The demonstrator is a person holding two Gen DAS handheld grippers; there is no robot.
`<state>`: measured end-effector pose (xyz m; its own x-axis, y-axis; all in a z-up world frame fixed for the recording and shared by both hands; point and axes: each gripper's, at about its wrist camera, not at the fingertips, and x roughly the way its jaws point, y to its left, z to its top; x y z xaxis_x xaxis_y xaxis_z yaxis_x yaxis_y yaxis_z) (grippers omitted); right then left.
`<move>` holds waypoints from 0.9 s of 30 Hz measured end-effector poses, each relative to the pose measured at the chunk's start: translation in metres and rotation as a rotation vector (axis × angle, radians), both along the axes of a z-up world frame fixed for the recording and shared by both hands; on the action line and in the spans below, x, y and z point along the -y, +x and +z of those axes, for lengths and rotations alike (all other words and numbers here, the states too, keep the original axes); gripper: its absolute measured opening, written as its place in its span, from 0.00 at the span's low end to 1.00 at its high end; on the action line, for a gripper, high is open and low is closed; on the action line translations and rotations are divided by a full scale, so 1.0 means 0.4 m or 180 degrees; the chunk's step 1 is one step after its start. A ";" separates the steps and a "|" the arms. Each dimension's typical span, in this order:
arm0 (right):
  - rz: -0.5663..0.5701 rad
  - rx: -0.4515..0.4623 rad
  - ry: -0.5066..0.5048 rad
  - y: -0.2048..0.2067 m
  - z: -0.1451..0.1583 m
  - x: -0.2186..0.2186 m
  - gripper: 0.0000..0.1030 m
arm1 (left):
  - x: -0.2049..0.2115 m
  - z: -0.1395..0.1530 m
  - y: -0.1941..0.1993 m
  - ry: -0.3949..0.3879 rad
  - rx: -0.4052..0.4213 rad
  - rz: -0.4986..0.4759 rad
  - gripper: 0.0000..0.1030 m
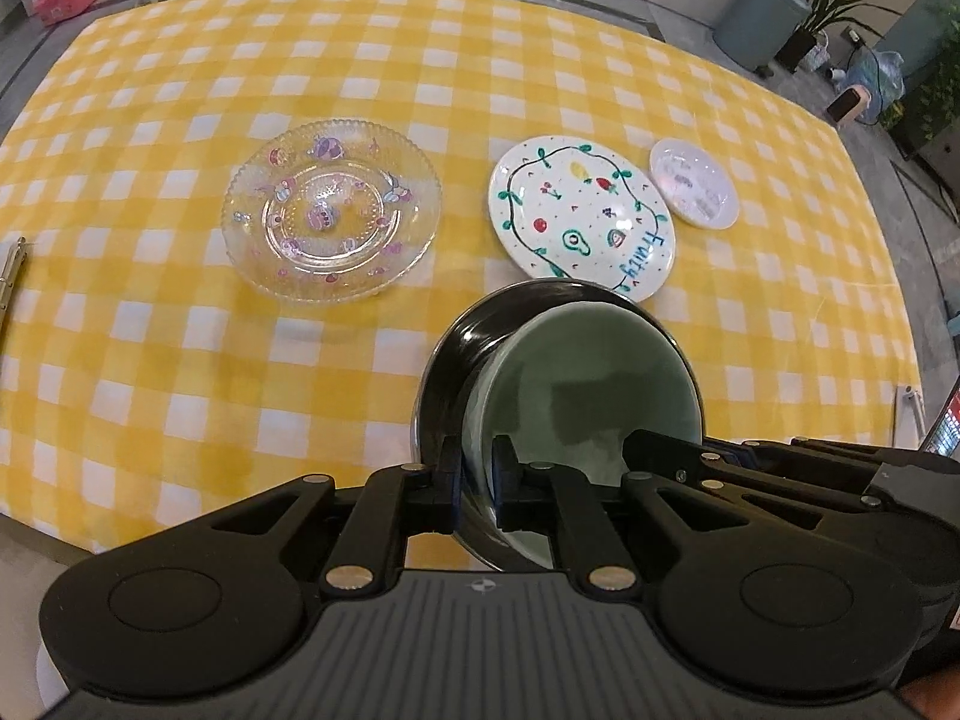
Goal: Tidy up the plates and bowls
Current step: 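Lower the green bowl into the steel bowl stack and open both grippers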
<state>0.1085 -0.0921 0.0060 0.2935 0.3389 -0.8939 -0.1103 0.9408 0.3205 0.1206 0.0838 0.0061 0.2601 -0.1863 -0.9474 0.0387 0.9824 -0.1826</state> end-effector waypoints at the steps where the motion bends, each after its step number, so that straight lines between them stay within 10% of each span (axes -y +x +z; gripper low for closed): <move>1: 0.0016 0.0003 -0.0020 0.002 -0.003 -0.004 0.08 | 0.000 -0.002 0.002 0.0020 -0.0006 -0.0008 0.10; 27: 0.0169 0.0278 -0.0241 0.008 0.024 -0.024 0.19 | 0.015 0.006 0.019 0.0206 0.0010 -0.0113 0.14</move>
<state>0.1117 -0.0827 0.0155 0.3549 0.2887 -0.8892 -0.1850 0.9540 0.2358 0.1282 0.0777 0.0085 0.2575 -0.1339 -0.9570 0.0743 0.9902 -0.1185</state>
